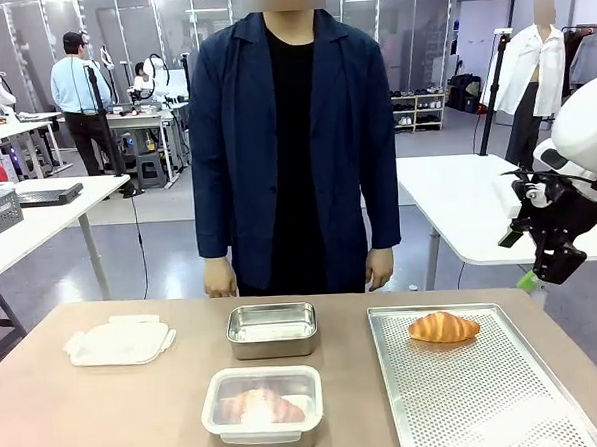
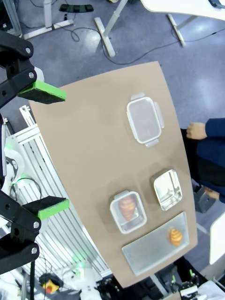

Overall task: Place the bread into the airtight container.
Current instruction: Pick up a Butter Roll and place it into an empty Airtight Container.

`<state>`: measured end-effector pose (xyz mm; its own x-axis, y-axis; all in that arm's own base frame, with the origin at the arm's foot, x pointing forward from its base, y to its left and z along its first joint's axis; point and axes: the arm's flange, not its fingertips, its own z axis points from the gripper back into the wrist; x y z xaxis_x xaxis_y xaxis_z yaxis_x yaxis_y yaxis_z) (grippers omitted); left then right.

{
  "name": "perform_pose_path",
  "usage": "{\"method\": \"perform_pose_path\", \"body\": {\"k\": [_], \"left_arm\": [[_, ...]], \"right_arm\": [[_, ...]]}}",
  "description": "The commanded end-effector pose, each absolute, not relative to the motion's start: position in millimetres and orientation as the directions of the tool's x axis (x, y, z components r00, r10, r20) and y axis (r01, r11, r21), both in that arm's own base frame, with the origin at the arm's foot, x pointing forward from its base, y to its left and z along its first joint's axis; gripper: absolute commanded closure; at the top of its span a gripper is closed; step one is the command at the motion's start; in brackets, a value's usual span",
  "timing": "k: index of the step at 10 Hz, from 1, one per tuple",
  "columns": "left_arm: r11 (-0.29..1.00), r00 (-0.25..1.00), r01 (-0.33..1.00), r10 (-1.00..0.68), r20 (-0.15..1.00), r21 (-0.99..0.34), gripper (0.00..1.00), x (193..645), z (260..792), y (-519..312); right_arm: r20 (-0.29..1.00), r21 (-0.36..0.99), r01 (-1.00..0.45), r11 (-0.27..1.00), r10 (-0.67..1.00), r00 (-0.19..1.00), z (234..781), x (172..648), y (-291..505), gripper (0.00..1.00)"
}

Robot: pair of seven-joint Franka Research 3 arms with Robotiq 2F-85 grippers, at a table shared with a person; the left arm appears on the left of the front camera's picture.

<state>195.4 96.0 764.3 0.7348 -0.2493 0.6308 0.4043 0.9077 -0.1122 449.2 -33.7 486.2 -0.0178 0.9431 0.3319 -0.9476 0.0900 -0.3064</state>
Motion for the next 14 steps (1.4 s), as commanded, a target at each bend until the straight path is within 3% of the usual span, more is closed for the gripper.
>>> {"method": "perform_pose_path", "body": {"k": [1,6,14], "left_arm": [[0.902,0.730,0.419,-0.264,0.630,-0.107,0.00,194.5,766.2,95.9],[0.902,0.730,0.419,-0.264,0.630,-0.107,0.00,194.5,766.2,95.9],[0.902,0.730,0.419,-0.264,0.630,-0.107,0.00,194.5,766.2,95.9]], "right_arm": [[0.290,-0.251,-0.967,0.044,0.957,-0.032,478.1,471.4,-7.1,0.00],[0.172,-0.176,-0.983,0.043,0.985,0.012,443.1,533.0,40.7,0.00],[0.136,-0.136,-0.983,0.124,0.985,0.106,341.3,591.0,48.8,0.00]]}}
